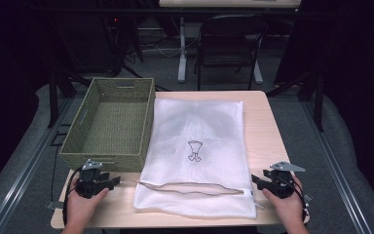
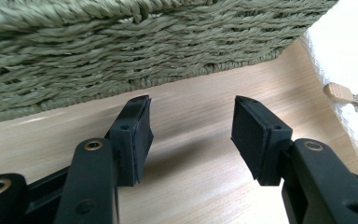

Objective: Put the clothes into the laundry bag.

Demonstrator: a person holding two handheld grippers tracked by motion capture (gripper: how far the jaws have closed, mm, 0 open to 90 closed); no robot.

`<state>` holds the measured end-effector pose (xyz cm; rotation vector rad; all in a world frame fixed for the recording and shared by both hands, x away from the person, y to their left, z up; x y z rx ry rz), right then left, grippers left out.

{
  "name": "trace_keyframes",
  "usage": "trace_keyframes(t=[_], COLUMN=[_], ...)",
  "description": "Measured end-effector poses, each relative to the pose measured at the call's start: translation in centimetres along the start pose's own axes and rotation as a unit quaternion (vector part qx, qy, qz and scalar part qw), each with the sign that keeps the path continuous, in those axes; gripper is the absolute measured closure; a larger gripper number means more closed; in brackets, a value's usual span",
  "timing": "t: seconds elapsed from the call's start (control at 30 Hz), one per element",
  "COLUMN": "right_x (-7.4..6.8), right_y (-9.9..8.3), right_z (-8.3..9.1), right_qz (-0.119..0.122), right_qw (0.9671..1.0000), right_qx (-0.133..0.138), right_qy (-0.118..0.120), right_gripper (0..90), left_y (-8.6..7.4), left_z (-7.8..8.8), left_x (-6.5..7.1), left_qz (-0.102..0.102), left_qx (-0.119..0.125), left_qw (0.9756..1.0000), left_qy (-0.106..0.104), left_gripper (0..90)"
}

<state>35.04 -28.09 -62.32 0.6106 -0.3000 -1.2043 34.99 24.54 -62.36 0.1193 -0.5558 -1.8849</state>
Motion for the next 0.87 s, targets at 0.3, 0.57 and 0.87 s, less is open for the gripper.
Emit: trace_keyframes(t=[0.3,0.57,0.87], right_x=[0.27,0.08,0.26], right_y=[0.09,0.18,0.17], right_z=[-0.30,-0.54,-0.52], right_qz=[-0.005,0.001,-0.003], right_qw=[1.0000,1.0000,0.9999], right_qx=[0.007,0.007,0.011], right_qy=[-0.001,0.001,0.003], right_gripper=[42.5,42.1,41.6], left_y=[0.24,0.27,0.27], left_z=[-0.50,-0.73,-0.80], left_x=[0.62,0.71,0.60], left_qz=[-0.015,-0.016,-0.019], left_qx=[-0.006,-0.009,-0.013], left_qw=[0.9999,0.9998,0.9997], left_qy=[-0.002,0.000,0.001], left_gripper=[47.0,46.2,44.8])
Point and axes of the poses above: each handheld gripper's, and its own axes: z roughly backward along the jaws, y roughly out of its top, x roughly to its right, the point moved 8 cm from there along -z, roughly forward along the jaws, and after that the axes turned 13 degrees about -x, right-handed, at the moved point
